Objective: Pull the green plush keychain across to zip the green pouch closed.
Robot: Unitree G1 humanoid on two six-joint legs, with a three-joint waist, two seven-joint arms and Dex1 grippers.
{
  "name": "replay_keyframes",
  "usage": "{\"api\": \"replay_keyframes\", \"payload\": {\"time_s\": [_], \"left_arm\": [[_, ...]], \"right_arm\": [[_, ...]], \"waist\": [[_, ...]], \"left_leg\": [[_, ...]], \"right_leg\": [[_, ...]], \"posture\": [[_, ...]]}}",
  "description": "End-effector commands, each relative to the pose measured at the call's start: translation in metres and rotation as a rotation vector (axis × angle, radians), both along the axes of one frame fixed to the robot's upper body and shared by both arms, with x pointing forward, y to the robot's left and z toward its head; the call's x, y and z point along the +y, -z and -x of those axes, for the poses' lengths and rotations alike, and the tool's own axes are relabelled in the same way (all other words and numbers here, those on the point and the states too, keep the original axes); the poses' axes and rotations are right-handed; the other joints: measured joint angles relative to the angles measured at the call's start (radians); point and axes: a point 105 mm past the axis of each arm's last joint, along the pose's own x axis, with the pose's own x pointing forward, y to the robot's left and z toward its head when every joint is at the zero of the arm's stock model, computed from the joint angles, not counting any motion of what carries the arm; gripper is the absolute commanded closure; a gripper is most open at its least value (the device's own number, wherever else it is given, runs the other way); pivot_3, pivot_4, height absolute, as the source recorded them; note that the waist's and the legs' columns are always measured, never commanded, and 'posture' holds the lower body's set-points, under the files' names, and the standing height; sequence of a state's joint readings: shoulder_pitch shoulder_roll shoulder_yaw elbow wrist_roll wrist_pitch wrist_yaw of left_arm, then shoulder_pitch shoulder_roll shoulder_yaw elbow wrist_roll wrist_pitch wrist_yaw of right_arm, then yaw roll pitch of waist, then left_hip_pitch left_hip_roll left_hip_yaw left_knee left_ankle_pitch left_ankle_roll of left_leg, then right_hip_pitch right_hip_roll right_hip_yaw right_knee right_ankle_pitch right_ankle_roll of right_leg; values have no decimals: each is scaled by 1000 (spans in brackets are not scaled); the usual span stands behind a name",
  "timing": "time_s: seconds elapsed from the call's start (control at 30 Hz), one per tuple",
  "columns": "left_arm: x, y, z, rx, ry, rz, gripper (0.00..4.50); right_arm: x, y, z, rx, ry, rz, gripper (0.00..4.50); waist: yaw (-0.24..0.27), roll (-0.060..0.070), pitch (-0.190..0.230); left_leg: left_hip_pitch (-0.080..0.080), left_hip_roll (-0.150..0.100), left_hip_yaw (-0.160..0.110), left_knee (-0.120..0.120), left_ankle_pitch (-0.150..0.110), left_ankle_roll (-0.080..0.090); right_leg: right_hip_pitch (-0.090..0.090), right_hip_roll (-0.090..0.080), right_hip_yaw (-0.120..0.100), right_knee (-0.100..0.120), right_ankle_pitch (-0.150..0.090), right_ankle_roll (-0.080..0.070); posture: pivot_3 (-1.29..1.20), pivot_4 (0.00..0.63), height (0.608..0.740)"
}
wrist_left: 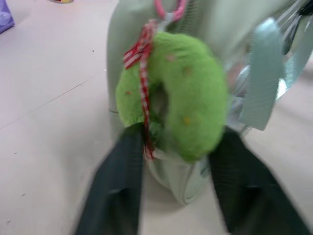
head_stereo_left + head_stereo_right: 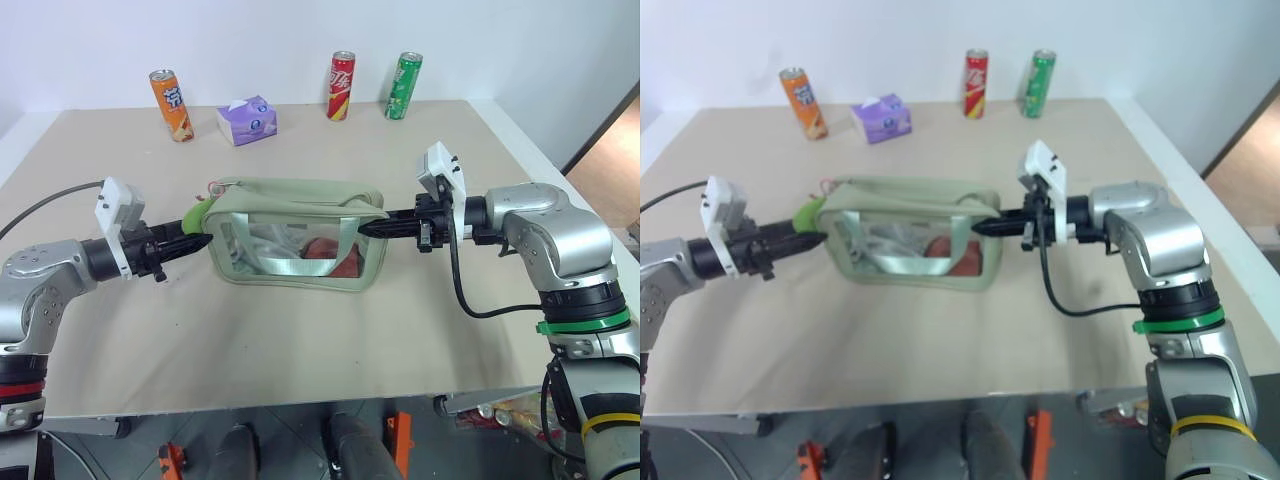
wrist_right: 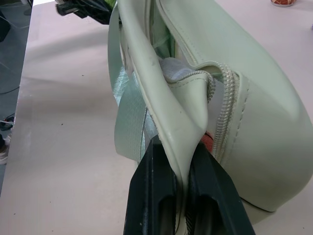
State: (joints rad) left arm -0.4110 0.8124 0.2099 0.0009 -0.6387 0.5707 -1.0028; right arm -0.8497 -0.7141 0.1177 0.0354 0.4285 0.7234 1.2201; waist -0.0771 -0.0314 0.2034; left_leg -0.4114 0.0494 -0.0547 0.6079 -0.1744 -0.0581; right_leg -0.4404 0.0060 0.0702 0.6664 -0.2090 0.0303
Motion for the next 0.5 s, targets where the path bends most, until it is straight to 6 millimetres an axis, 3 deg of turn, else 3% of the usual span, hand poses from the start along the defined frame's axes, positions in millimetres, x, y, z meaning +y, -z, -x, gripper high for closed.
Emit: {"api": "replay_keyframes", "payload": {"time_s": [0.03, 0.07, 0.27, 0.5], "left_arm": [[4, -17, 4, -56, 0, 8, 4192], [5, -16, 3, -53, -5, 5, 4483], [16, -19, 4, -39, -32, 2, 4483], [24, -54, 11, -96, -7, 36, 4483]], "right_arm": [[1, -16, 3, -57, -19, -20, 4500], [1, -16, 3, -56, -19, -18, 4500], [1, -15, 1, -54, -21, -12, 4500], [1, -14, 0, -53, -25, -8, 4500]], "waist": [[0, 0, 0], [0, 0, 0], [0, 0, 0], [0, 0, 0]], "left_leg": [[0, 0, 0, 0, 0, 0], [0, 0, 0, 0, 0, 0], [0, 0, 0, 0, 0, 0], [0, 0, 0, 0, 0, 0]], "right_leg": [[0, 0, 0, 0, 0, 0], [0, 0, 0, 0, 0, 0], [0, 0, 0, 0, 0, 0], [0, 0, 0, 0, 0, 0]], "posture": [[0, 150, 740], [0, 150, 740], [0, 150, 740], [0, 150, 740]]}}
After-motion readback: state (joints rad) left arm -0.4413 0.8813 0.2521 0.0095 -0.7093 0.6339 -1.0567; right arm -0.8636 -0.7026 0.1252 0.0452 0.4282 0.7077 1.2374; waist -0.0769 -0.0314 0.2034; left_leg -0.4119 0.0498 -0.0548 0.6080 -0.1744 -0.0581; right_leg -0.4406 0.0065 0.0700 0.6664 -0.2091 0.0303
